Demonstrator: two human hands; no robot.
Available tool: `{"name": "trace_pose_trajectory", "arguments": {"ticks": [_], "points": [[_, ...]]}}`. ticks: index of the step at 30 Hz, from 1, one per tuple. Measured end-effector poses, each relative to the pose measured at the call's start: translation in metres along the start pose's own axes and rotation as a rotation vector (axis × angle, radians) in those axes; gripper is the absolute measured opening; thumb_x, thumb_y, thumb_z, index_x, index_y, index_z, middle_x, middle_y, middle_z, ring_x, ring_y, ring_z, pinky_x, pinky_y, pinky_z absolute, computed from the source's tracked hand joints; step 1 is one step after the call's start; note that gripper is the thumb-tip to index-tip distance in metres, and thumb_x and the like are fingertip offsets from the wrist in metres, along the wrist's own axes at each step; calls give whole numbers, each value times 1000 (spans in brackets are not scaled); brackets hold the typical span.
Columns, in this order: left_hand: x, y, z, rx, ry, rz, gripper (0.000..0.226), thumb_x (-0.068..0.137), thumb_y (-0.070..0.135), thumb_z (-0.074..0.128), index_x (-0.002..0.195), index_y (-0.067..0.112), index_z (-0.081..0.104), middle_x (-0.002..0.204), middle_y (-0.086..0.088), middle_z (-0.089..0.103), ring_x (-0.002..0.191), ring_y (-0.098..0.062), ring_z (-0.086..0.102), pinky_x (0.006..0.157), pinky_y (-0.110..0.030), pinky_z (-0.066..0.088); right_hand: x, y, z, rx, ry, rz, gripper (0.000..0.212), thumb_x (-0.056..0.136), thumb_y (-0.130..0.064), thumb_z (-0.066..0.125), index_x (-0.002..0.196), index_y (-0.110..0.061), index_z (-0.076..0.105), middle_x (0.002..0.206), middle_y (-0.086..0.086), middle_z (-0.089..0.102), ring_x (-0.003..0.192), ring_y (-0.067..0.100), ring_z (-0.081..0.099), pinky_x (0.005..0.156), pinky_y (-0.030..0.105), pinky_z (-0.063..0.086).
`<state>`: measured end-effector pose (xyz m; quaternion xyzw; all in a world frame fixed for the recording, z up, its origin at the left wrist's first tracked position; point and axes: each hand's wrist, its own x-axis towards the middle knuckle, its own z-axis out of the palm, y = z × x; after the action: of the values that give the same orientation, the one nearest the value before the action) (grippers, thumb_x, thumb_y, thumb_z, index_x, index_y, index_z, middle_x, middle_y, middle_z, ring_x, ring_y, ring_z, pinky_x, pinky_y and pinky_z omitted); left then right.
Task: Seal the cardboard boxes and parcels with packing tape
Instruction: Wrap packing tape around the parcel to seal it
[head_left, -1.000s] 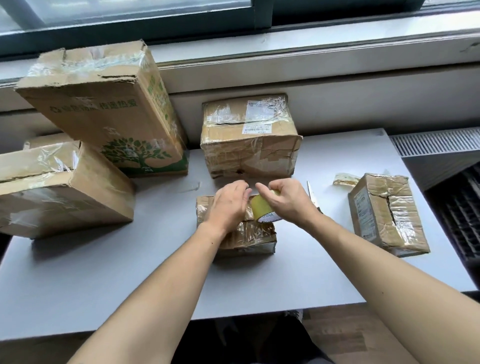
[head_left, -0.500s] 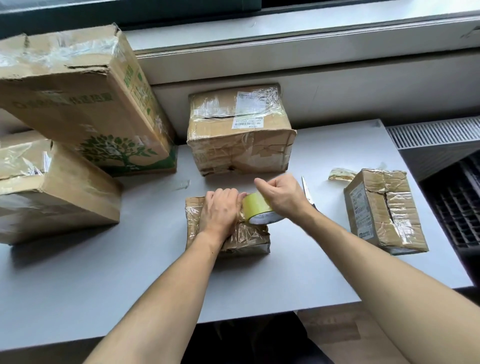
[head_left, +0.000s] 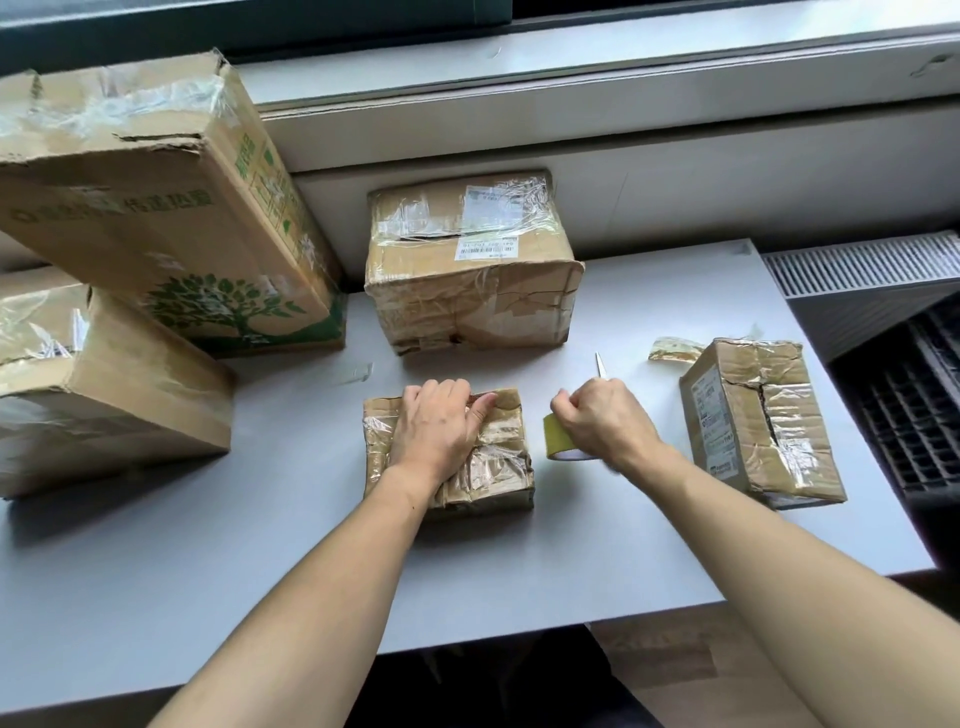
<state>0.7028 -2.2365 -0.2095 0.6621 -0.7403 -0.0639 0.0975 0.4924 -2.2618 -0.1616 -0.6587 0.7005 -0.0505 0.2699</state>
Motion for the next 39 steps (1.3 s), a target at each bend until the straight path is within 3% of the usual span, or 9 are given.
{"name": "trace_pose_trajectory", "arguments": {"ticks": [5,10,12,15,19,24,30,34,39], "points": [[0,14,-6,96,-166,-26,78,82,84,8,108,24,51,105,2,53,105,-22,47,99,-47,22,-2,-18,22,2,-4,-11,38,95,-29,46,74,-5,65,94,28,67,78,39,55,69,35,42],[2,22,-7,153,-199,1,87,83,81,10,123,17,52,121,-4,51,119,-26,47,113,-54,17,-1,-10,26,20,11,-4,41,100,-28,42,98,0,72,106,27,68,100,41,64,85,38,48],[1,28,-13,199,-200,-11,81,88,78,19,134,17,45,133,-5,43,129,-25,39,114,-50,17,-1,-3,30,63,-13,7,45,101,-31,40,93,1,71,103,28,69,99,41,64,82,38,47],[-1,48,-33,298,-112,-20,71,89,76,37,121,14,50,119,-8,48,112,-29,48,95,-43,35,2,7,29,160,-79,26,47,101,-32,41,66,-2,53,89,30,66,87,40,62,71,37,41],[-2,80,-45,351,-391,-248,82,86,82,31,115,13,63,116,-10,65,108,-30,62,86,-39,47,2,12,25,293,-157,-7,52,102,-34,42,54,-14,36,70,18,51,70,33,48,65,32,32],[-9,103,-27,367,-494,-430,64,100,59,35,129,4,47,131,-17,57,121,-34,57,96,-41,46,-1,22,25,439,-161,-13,58,106,-39,40,54,-14,37,66,13,50,70,31,48,64,34,31],[-1,105,-38,498,-615,-233,29,100,15,38,124,4,50,126,-12,64,117,-31,63,92,-36,50,-6,30,15,552,-182,-69,59,103,-48,44,56,-16,30,53,2,37,56,24,37,54,37,26],[11,92,-72,376,-558,-175,38,106,31,30,123,5,53,125,-17,64,116,-34,61,93,-40,46,-4,16,-11,742,-190,-107,60,97,-54,53,55,-21,26,53,-3,26,54,19,27,53,30,25],[19,54,-120,-90,-477,-298,50,105,45,28,115,11,63,122,-12,67,112,-33,61,99,-43,47,7,-24,-58,1102,-223,-140,58,87,-58,68,57,-25,31,59,-1,28,53,14,27,51,29,21]]}}
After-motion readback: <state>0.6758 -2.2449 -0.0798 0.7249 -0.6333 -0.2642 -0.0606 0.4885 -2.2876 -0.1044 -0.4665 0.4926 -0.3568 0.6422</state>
